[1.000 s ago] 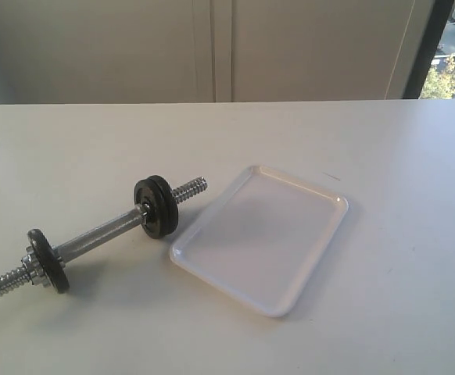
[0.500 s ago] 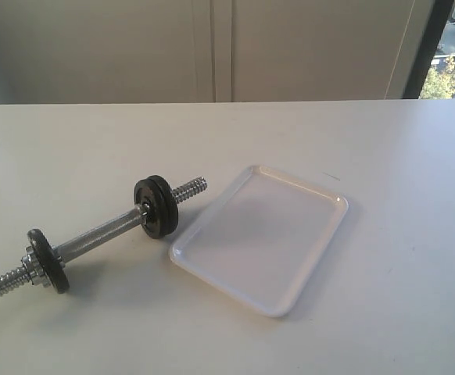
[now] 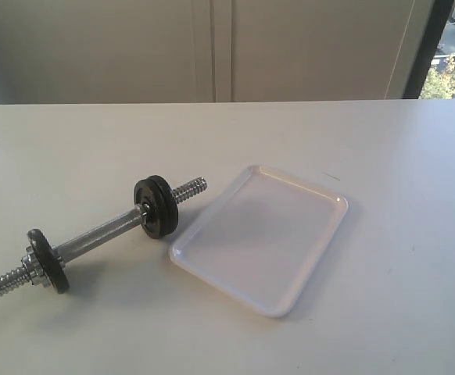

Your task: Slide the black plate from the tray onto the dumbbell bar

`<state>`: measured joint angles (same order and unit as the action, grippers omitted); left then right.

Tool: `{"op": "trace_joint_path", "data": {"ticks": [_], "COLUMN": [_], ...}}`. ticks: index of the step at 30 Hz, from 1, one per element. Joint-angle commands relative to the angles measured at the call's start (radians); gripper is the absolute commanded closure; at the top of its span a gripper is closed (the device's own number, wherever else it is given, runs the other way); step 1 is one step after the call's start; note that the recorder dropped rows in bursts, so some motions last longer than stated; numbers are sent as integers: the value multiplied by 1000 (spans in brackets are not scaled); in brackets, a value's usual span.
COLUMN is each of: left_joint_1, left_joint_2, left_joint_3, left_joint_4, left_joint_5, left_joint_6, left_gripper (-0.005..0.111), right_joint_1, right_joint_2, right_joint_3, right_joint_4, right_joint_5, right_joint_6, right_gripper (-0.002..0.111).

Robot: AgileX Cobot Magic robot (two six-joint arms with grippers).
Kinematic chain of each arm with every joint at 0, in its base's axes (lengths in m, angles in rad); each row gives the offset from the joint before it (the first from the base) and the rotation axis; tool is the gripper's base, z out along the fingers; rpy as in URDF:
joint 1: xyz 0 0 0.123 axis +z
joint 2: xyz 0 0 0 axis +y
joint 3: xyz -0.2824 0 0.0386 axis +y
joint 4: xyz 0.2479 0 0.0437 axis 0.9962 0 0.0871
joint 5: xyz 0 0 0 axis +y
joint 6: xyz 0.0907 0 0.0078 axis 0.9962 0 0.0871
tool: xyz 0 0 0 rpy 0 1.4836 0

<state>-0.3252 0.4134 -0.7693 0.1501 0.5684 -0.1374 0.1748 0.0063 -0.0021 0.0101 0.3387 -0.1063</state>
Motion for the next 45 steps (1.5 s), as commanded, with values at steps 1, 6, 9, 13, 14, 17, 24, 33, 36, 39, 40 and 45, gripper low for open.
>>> {"op": "trace_joint_path", "data": {"ticks": [1,6,9,13,14,17,24,33,36,39,40,45], "left_joint_1": [5,123,226,275,277,277,277,335,363,388,394,450], "left_joint_2": [-5,-7,-18,-25,-25,-23,-17,-195,-273,-350,-373,-413], "left_joint_3": [5,5,19,47,53,62,164,535,658,769,769,769], "left_joint_4": [-1,-68,-131,-150,-161,-168,-261,-254,-254,-254,-254,-250], "left_joint_5": [0,-43,-77,-102,-104,-123,-443,-694,-814,-897,-907,-617], "left_joint_6": [1,1,-6,-6,-6,-6,-8,21,21,17,9,60], "left_gripper": [107,107,107,107,107,107,107,107,107,107,107,107], "right_joint_1": [5,5,5,5,5,5,5,5,5,5,5,5], "right_joint_2": [-6,-6,-6,-6,-6,-6,-6,-6,-6,-6,-6,-6], "right_joint_3": [2,2,2,2,2,2,2,2,2,2,2,2], "right_joint_4": [-5,-5,-5,-5,-5,-5,-5,-5,-5,-3,-3,-3], "right_joint_5": [-2,-2,-2,-2,-2,-2,-2,-2,-2,-2,-2,-2], "right_joint_6": [5,5,5,5,5,5,5,5,5,-13,-13,-13], "right_gripper": [107,107,107,107,107,107,107,107,107,107,107,107]}}
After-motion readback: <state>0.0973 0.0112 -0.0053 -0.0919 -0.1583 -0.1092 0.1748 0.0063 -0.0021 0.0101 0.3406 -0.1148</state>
